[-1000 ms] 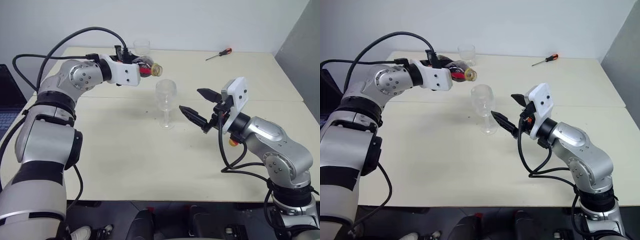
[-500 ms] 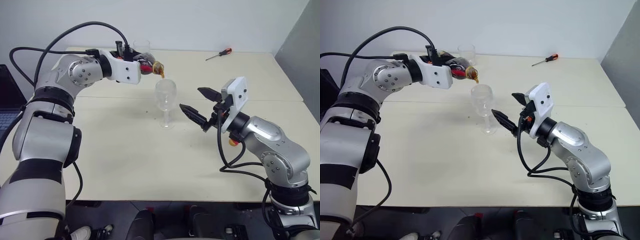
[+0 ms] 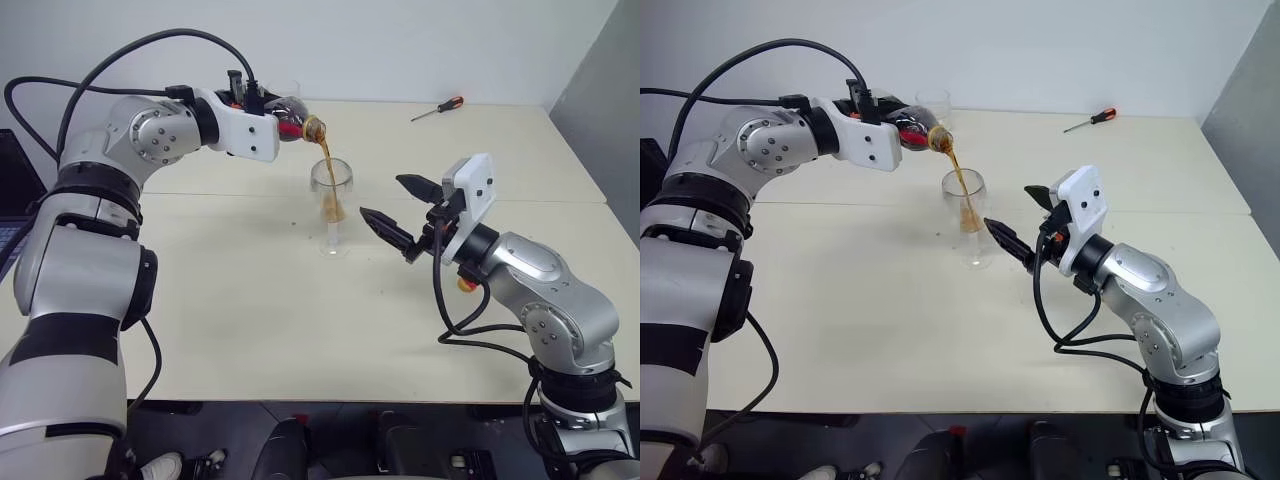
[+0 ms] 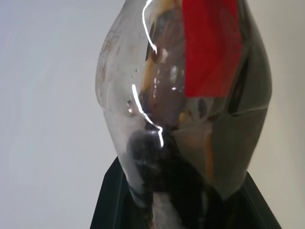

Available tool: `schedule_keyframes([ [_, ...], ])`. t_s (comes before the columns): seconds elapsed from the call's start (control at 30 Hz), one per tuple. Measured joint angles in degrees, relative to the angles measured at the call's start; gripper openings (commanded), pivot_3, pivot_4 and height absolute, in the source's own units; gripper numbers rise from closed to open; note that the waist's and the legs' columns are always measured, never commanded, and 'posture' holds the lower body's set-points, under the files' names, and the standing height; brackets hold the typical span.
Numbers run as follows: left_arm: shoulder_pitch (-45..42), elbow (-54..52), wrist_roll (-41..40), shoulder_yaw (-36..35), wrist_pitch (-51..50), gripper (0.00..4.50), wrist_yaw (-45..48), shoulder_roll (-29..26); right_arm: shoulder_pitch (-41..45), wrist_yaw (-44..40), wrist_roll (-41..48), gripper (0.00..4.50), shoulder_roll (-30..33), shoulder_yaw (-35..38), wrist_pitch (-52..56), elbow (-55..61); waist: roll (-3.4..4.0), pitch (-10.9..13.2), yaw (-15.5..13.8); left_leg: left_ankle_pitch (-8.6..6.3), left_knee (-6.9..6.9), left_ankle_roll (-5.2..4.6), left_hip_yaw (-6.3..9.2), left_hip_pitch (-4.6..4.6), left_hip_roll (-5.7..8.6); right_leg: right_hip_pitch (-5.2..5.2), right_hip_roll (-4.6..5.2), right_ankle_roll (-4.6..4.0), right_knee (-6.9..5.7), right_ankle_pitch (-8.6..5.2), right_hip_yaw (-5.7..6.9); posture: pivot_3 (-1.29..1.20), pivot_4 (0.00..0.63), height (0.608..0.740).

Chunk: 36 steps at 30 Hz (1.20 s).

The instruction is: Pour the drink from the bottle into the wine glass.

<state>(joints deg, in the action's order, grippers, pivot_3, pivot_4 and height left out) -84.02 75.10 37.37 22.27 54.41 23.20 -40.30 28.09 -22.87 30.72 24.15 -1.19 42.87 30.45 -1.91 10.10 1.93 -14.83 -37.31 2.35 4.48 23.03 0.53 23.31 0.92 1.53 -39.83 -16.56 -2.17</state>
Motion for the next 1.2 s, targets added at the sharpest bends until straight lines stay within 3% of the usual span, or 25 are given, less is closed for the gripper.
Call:
schedule_keyframes([
  [1.2,-2.21,0.74,2.29,1.04,-0.45,0.98,-2.50,-0.19,-0.01,-0.81,-0.25,4.50,-0.40,-0.07,0.10,-0.37,0.00,0.00,0.02,-0.02,-0.49,-0.01,0.07,0.17,0.00,0.00,-0.01,0.01,-0.14,0.00,0.08,0.00,0.150,0.740],
])
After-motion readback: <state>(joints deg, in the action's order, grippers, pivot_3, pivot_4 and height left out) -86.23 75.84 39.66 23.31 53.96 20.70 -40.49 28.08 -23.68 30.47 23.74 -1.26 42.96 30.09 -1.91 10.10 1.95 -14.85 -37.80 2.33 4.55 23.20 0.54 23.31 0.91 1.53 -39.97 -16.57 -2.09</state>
